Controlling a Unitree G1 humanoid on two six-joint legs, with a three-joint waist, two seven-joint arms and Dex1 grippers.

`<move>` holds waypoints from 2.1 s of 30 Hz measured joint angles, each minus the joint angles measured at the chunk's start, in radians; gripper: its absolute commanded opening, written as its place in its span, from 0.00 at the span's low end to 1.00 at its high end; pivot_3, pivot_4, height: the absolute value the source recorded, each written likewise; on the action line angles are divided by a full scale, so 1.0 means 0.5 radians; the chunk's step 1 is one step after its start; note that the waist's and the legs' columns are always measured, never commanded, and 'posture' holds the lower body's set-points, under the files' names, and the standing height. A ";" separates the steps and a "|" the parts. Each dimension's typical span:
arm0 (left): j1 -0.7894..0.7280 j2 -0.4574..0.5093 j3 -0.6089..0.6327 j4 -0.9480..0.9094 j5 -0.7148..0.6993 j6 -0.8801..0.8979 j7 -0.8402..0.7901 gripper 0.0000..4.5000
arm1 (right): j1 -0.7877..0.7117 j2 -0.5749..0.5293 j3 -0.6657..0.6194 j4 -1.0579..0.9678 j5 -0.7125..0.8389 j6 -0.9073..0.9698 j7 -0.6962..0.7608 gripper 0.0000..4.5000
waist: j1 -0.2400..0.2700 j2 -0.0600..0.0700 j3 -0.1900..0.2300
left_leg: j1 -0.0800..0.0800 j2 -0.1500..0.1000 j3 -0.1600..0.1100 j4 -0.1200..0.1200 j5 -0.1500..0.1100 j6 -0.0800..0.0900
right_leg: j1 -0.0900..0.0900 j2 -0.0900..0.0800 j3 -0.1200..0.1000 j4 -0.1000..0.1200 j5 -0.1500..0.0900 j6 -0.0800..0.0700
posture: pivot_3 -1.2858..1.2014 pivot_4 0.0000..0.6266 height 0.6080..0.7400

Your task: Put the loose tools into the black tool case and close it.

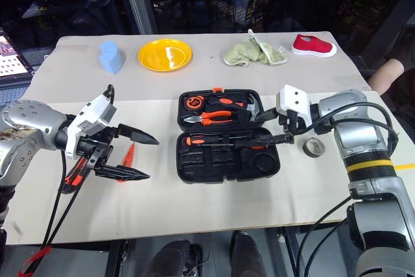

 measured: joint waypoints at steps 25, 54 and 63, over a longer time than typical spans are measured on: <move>-0.090 -0.044 -0.067 0.072 0.060 -0.017 -0.023 1.00 | 0.266 0.356 0.085 -0.145 -0.074 0.290 -0.485 0.01 | -0.003 0.000 0.000 | 0.001 -0.001 0.000 0.000 0.001 -0.001 | 0.001 0.008 0.000 0.002 0.000 0.000 | 0.52 0.24 1.00; 0.633 -0.117 0.536 -0.086 0.015 0.219 0.587 1.00 | 0.585 0.170 -0.778 -1.641 1.148 1.578 -0.847 0.48 | -0.008 -0.004 -0.002 | -0.001 0.019 0.001 -0.006 0.002 -0.010 | -0.006 0.018 0.011 -0.001 0.005 -0.013 | 0.52 0.24 1.00; 1.730 -0.090 1.530 -0.482 0.027 0.403 0.685 1.00 | 0.587 0.112 -0.645 -1.715 1.277 1.516 -0.844 0.99 | 0.042 -0.004 -0.001 | 0.013 0.022 0.004 -0.004 -0.008 -0.028 | 0.005 0.012 0.005 -0.002 0.005 -0.015 | 0.52 0.24 1.00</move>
